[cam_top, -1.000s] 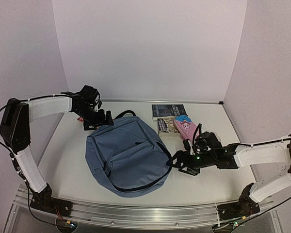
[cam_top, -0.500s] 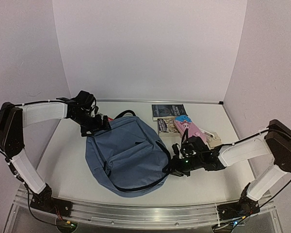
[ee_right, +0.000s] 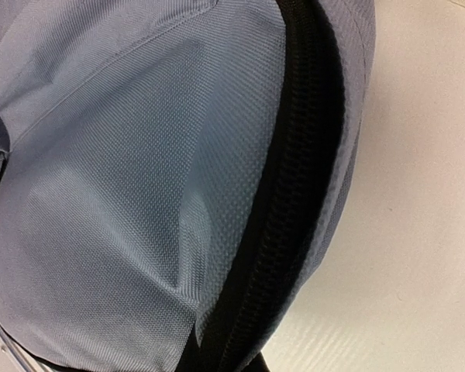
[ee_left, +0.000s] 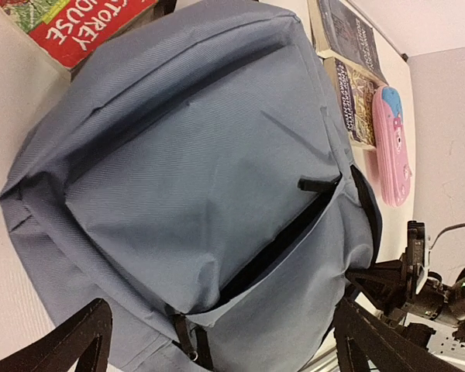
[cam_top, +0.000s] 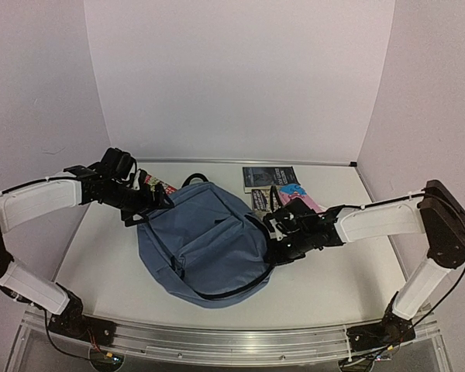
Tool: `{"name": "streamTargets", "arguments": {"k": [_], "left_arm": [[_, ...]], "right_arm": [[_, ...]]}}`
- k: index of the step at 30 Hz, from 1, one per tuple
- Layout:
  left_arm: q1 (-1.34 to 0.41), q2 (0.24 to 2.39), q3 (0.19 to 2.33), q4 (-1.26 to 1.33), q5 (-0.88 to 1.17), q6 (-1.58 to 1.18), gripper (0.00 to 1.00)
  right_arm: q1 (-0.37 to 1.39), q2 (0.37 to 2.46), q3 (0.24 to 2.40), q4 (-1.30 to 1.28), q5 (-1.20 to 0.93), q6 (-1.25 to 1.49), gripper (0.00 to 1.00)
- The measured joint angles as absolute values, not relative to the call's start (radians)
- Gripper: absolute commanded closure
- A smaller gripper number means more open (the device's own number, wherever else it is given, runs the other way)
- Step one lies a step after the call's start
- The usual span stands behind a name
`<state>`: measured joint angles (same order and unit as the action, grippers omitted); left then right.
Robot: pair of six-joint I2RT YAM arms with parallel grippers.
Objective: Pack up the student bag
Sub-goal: Adjust the student bag at the center of the board, then unzip the student bag at the center of the board.
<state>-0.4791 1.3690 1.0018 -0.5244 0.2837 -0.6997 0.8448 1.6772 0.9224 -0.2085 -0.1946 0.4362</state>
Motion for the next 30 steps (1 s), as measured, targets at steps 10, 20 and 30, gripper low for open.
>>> {"name": "streamTargets", "arguments": {"k": [10,20,30], "left_arm": [[-0.475,1.298,0.833,-0.494,0.234,-0.757,0.00],[-0.474,1.281,0.666,-0.404,0.233,-0.859,0.17],[-0.472,1.368,0.610,-0.249,0.245,-0.906,0.51]], "right_arm": [[0.743,1.657,0.938,-0.339,-0.163,0.399,0.26],[0.730,1.430,1.026,-0.470,-0.063,0.462,0.18],[0.816,1.333,1.148,-0.391,-0.137,0.574,0.26]]}}
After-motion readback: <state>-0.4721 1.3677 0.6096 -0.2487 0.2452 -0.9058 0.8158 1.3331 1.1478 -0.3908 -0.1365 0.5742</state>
